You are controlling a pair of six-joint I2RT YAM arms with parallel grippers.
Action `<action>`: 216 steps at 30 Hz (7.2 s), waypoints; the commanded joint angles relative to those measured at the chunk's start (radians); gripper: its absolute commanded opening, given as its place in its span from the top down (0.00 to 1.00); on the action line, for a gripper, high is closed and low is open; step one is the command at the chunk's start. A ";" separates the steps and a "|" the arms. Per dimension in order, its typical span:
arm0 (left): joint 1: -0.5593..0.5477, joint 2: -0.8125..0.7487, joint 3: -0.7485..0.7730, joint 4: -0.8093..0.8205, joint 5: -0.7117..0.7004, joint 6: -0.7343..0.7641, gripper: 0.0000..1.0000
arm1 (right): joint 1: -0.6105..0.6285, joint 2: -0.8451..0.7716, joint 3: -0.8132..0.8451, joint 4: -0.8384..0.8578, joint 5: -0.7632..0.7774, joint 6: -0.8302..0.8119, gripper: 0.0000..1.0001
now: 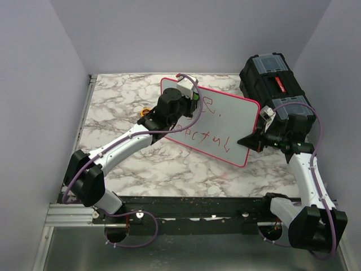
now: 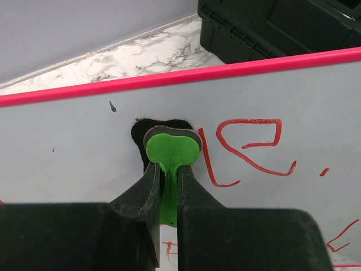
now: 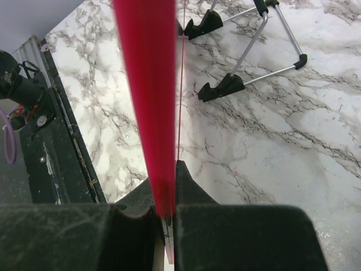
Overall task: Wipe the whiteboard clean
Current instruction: Erase the whiteboard using the whiteboard eraser.
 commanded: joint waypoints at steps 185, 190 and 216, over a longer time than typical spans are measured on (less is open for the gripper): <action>-0.037 -0.025 -0.066 -0.009 0.009 -0.073 1.00 | 0.005 -0.025 0.018 0.014 -0.055 -0.099 0.99; 0.040 -0.060 -0.089 -0.017 0.027 -0.070 1.00 | 0.005 -0.026 0.020 0.013 -0.058 -0.099 1.00; 0.043 -0.061 -0.101 -0.017 0.028 -0.078 1.00 | 0.005 -0.027 0.020 0.013 -0.060 -0.101 1.00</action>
